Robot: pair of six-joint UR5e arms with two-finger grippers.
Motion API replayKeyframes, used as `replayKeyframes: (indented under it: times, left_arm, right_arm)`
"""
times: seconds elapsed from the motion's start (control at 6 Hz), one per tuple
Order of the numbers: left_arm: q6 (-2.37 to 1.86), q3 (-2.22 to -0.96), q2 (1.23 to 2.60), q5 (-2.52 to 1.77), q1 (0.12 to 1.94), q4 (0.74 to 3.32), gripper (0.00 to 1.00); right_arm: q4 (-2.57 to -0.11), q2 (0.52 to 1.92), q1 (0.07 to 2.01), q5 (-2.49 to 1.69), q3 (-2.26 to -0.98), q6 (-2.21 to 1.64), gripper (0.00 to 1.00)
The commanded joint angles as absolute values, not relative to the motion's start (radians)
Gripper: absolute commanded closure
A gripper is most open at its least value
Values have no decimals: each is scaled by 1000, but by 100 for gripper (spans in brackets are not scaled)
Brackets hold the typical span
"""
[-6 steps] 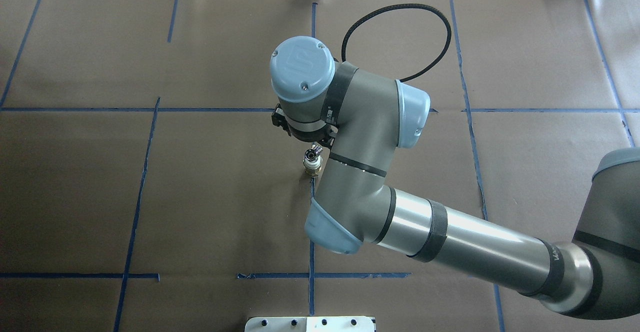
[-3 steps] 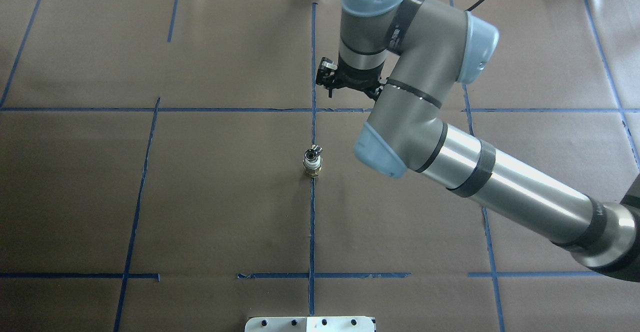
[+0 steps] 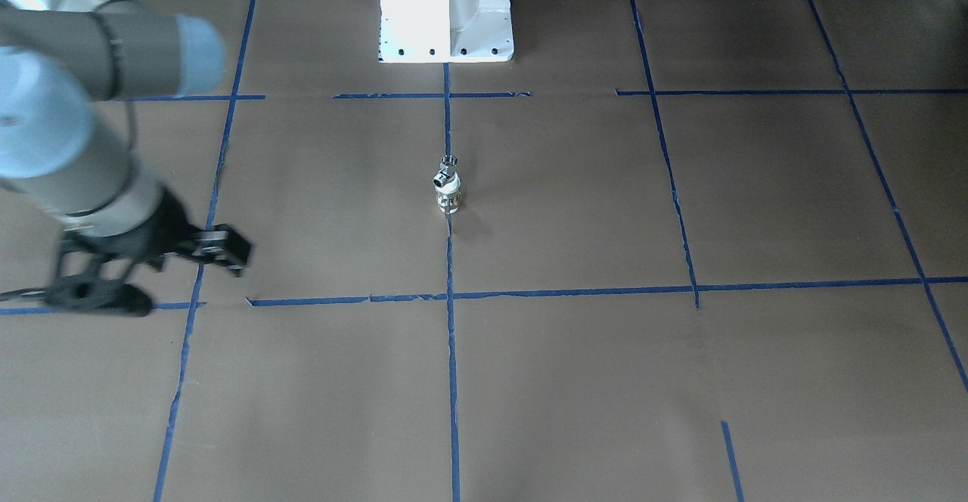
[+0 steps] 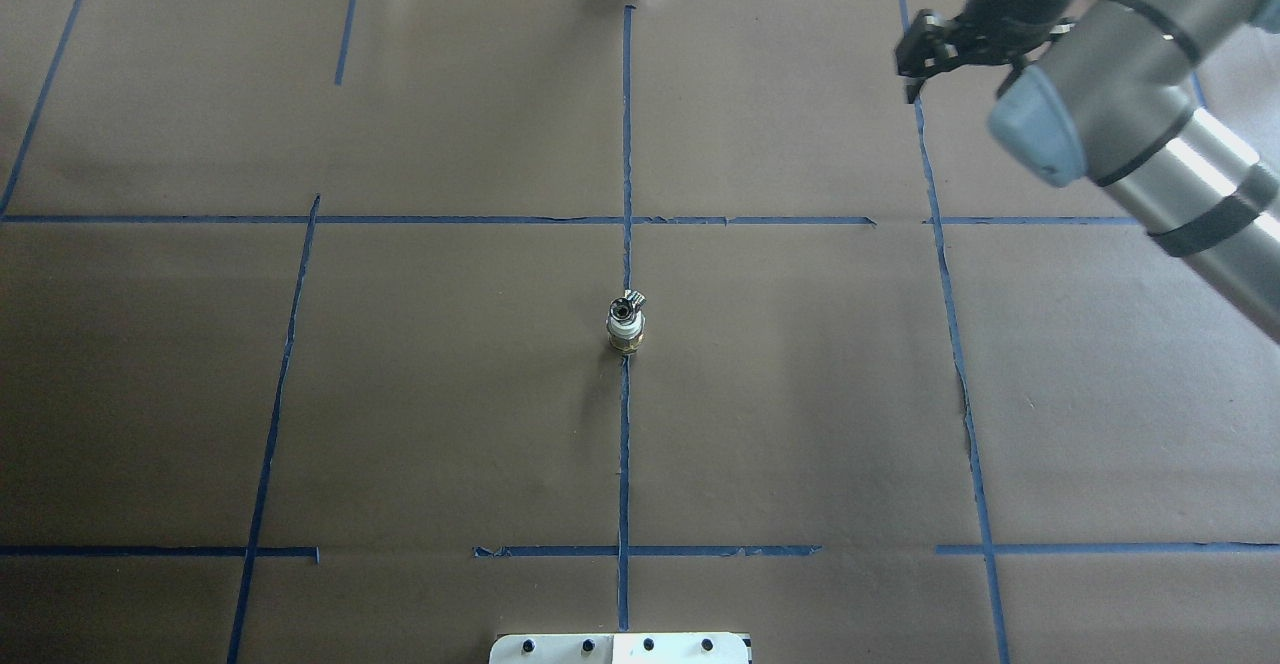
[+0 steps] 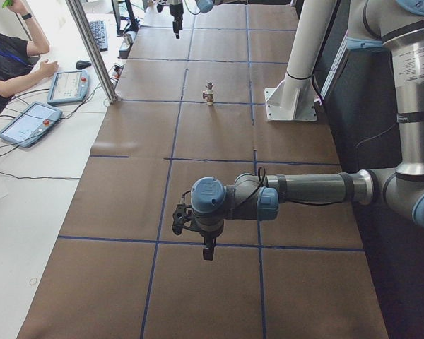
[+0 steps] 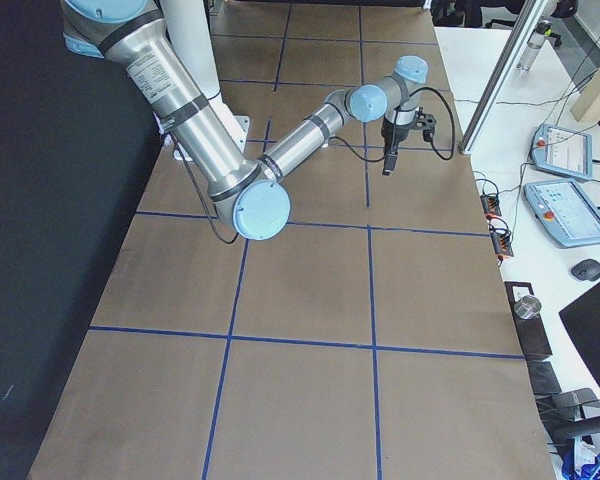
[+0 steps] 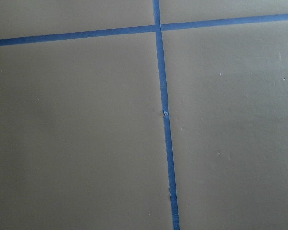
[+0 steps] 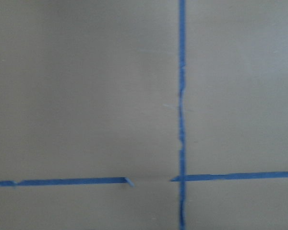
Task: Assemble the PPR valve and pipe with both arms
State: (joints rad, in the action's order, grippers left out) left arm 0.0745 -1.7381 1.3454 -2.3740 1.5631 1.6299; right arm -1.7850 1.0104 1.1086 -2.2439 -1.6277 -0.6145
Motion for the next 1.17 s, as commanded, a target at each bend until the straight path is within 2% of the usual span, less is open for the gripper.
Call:
replayKeyframes:
  times: [0.0,0.33,0.5,0.67,1.0]
  left_arm:
    - [71,-1732,1368,-2375,1563,1626,0]
    - [72,-1726,1387,-2376,1565,1614,0]
    - [69,-1741,1379,-2362,1568,1618,0]
    - [69,-1752,1371,-2364,1584,1623,0]
    - [71,-1752,1355,-2361,1586,1623,0]
  right_arm:
    - [-1786,1235,1291,-2293,-1686,-185,0]
    - [-1786,1410,1502,-2373,-1684,182,1]
    - [-1779,1475,1564,-2369,-1686,242,0]
    - [-1714,1634,1592,-2364,-1715,250,0]
    - [-1637,1742,1603,-2365,-1718,226,0]
